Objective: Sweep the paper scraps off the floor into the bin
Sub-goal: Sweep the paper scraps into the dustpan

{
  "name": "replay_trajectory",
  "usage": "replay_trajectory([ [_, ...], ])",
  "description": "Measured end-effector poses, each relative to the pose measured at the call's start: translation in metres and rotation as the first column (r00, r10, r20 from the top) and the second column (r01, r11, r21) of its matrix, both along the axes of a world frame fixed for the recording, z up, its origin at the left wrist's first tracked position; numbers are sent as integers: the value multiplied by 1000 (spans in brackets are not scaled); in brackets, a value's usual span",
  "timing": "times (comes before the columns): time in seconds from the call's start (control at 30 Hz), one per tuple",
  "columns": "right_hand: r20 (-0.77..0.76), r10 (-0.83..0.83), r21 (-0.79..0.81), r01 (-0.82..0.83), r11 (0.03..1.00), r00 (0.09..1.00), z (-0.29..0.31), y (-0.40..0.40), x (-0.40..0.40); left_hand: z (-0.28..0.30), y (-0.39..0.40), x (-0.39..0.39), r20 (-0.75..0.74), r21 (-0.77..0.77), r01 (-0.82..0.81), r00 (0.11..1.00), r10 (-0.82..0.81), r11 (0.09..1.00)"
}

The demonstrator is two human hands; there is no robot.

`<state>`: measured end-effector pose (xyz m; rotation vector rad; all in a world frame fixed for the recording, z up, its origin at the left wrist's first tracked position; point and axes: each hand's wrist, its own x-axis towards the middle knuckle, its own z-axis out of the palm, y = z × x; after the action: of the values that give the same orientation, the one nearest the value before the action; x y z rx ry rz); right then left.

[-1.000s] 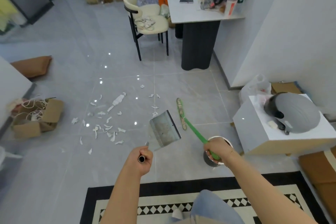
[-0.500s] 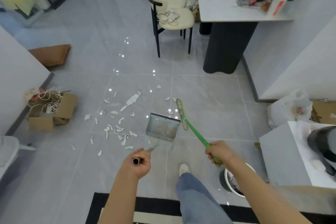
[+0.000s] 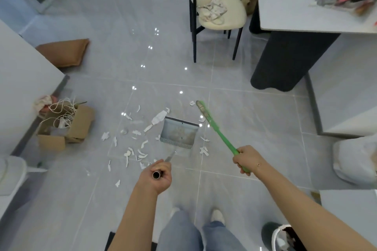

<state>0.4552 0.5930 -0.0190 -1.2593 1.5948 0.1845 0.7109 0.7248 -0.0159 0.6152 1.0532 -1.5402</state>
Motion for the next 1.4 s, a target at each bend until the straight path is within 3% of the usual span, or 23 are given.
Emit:
replay_trajectory([
  [0.17, -75, 83, -14, -85, 996, 994, -15, -68, 59, -15, -68, 52, 1, -5, -16, 1000, 16, 1000],
  [0.5, -220, 97, -22, -104, 994, 971, -94, -238, 204, -67, -187, 189, -61, 39, 59, 997, -56, 997],
  [0.73, -304, 127, 13, -129, 992, 944, -155, -295, 253, -100, -238, 234, -56, 119, 144, 989, -139, 982],
  [0.97, -451, 308, 127, -281, 951, 838, -171, -243, 207, -108, -244, 246, -17, 148, 234, 972, -235, 961],
  [1.17, -497, 383, 249, -295, 922, 778, -137, -193, 159, -104, -247, 239, -69, 179, 226, 974, -217, 957],
  [1.4, -458, 147, 217, -50, 975, 876, -96, -201, 115, -90, -221, 221, -64, 171, 221, 975, -213, 960],
])
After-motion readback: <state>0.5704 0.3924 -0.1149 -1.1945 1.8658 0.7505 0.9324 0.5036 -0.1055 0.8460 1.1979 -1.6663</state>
